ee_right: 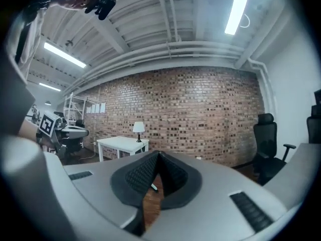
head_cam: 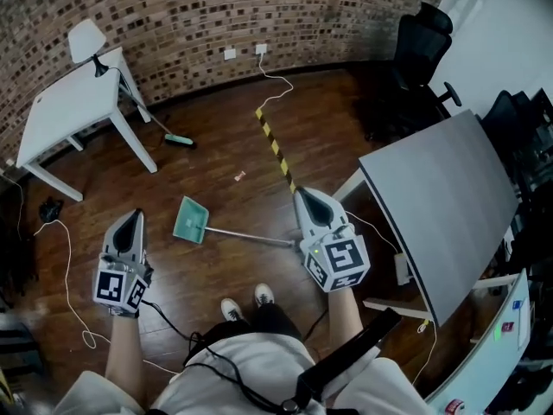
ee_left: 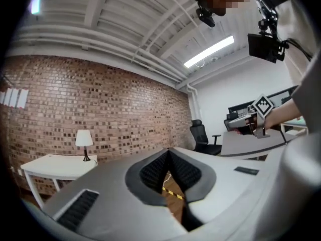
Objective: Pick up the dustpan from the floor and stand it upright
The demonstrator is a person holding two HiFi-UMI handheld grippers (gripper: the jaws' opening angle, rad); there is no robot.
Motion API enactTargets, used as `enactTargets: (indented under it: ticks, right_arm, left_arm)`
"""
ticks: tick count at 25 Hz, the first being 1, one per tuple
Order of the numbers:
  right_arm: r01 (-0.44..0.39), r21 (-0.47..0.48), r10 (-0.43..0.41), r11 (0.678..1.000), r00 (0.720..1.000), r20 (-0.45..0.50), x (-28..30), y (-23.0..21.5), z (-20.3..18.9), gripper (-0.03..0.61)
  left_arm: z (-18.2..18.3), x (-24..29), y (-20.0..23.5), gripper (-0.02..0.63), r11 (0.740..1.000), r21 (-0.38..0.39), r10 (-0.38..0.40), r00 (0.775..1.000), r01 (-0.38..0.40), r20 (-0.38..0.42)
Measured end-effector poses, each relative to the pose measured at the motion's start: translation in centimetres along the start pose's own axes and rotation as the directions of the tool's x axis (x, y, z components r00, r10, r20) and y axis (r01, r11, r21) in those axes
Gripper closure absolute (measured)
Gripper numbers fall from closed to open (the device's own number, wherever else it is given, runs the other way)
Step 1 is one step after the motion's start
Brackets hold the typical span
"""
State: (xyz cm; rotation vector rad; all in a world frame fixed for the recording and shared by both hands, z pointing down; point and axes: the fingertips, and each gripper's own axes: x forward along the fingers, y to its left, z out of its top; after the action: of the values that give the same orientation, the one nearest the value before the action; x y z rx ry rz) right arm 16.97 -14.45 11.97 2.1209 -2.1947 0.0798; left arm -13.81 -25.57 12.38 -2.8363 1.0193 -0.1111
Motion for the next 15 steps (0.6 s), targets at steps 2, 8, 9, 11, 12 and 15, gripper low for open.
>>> enactTargets:
  ticks: [2,8,9,11,12,15]
  right_arm:
    - [0.064,0.005,-0.064,0.998,0.998,-0.010,-1.1,-1.2,-1.4,0.577]
    - [0.193,0.054,-0.192,0.980,0.981,-0.035,-2.4,-5.7,-7.0,0.577]
    - [0.205,0.065,-0.202,0.977,0.978,-0.050,-2.5,-6.6,-8.7,0.577]
    - [0.230,0.080,-0.223,0.970,0.971,-0.082,-2.5,-8.4,-12.5,0.577]
    - [0.245,0.087,-0.236,0.966,0.967,-0.097,-2.4,-9.3,-14.6,0.577]
    - [0.294,0.102,-0.280,0.950,0.951,-0.135,-1.7,-12.0,-20.9,0.577]
  left_arm:
    - [-2.0,1.7,-1.2,0.621,0.998,-0.008,-0.062,0.998,0.062,-0.027]
    - [-7.9,7.2,-6.4,0.621,0.973,-0.035,-0.229,0.968,0.227,-0.105]
    - [-9.1,8.2,-7.3,0.621,0.969,-0.042,-0.248,0.962,0.244,-0.118]
    - [-12.0,10.2,-9.1,0.621,0.959,-0.055,-0.283,0.949,0.278,-0.140]
    - [-13.7,11.3,-9.9,0.621,0.954,-0.062,-0.301,0.942,0.295,-0.150]
    - [-19.8,14.8,-12.1,0.621,0.938,-0.093,-0.346,0.920,0.334,-0.182]
